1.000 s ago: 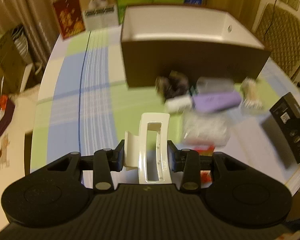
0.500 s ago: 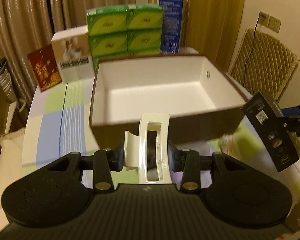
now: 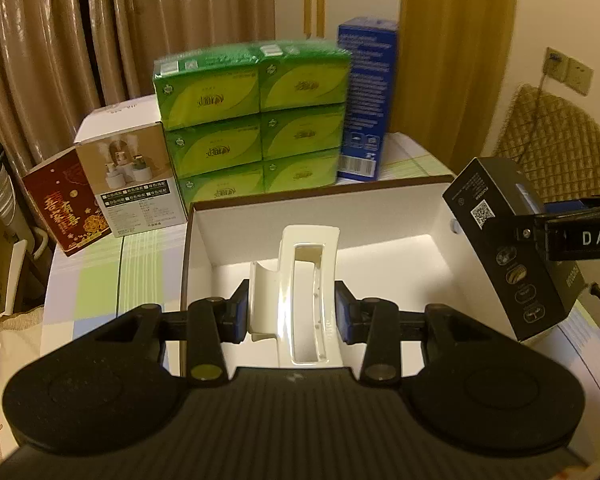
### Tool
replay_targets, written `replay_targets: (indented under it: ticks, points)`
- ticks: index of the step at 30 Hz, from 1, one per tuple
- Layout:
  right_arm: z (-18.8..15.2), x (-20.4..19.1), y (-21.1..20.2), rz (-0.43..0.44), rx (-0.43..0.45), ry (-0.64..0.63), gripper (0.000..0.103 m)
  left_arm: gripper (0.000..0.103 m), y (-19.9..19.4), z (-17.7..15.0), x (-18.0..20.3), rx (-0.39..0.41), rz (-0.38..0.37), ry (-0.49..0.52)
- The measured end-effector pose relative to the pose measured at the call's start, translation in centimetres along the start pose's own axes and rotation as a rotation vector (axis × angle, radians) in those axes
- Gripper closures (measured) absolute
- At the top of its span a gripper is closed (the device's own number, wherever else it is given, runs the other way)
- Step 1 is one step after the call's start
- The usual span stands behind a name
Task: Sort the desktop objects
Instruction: 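Carry the clip with the left tool into the brown box while the right tool carries the FLYCO box, then lower and open the left tool releasing the clip while the right tool releases the FLYCO box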
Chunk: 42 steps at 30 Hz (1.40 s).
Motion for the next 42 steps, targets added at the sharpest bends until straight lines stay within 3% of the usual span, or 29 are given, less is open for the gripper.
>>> replay_targets:
  ticks: [7,15,25,37,42]
  points:
    - [1.3,1.7,6.3,-0.086,-0.099,0.035,0.027,0.067,7.2,2.2,-1.6,-0.097,0.047,-0.002]
    - [1.2,3.8,11.5,-0.163,-0.201,0.037,0.027,0.067,14.4,2.0,-2.9,-0.221,0.099,0.0]
    - [1.1,4.0,14.5,-0.254,-0.228,0.013,0.027,0.067,18.2,1.7,-2.4,-0.259,0.12,0.057]
    - [1.2,3.8,15.4,-0.281,-0.231,-0.019,0.027,0.067,20.3,1.8,-2.2,-0.267,0.119,0.094]
    - [1.2,3.7,15.5,-0.287,-0.231,-0.028,0.026,0.057,20.2,2.2,-2.2,-0.254,0.111,0.106]
Point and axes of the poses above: each gripper's, at about its wrist camera, not at the fingertips, and y roughly the way its jaws point, x to its right, z to its top, the point moved 5 cm from there along y, roughly the way its jaws point, and after that the axes turned 2 degrees about z, right-handed, at the moved point
